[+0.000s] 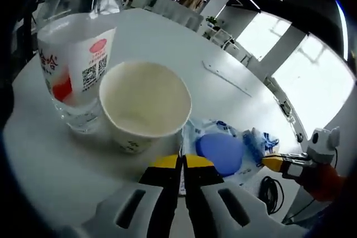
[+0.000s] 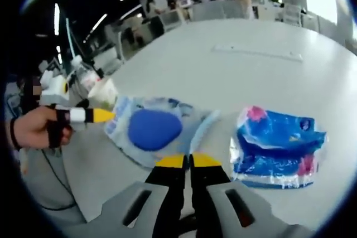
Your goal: Arrange the tabletop items into an orderly group along one side of the table until the central work area is clear of visible clutter.
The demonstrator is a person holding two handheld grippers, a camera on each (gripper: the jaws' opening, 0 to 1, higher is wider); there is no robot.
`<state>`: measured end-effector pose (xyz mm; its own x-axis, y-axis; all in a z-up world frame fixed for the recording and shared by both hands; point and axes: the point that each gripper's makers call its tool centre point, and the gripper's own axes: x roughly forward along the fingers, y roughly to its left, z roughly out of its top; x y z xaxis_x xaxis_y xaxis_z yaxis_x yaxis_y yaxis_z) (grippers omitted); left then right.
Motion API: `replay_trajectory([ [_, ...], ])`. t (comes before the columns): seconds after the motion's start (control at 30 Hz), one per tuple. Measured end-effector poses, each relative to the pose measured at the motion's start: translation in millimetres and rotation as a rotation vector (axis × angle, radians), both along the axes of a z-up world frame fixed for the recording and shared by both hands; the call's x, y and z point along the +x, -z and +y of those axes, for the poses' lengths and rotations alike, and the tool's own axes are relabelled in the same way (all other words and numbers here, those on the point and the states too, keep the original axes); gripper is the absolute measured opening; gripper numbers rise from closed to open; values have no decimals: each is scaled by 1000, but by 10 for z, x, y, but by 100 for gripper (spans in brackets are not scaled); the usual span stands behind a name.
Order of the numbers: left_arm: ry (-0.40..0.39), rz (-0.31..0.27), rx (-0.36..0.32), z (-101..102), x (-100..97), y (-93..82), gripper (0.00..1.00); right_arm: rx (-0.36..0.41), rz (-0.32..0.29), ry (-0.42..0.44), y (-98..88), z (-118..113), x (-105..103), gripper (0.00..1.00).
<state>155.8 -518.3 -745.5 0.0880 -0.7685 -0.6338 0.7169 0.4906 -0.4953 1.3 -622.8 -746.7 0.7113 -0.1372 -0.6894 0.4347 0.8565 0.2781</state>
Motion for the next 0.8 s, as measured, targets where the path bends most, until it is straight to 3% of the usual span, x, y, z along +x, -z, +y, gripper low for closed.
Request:
replay_trajectory([
  [0.33, -15, 24, -4, 159, -12, 16, 15, 22, 9, 16, 50, 46, -133, 8],
  [0.6, 11, 31, 1, 280, -115, 62, 10, 25, 4, 21, 44, 58, -188, 9],
  [0.8, 16, 42, 14, 297, -169, 87, 7, 49, -8, 27, 57, 110, -163, 2],
])
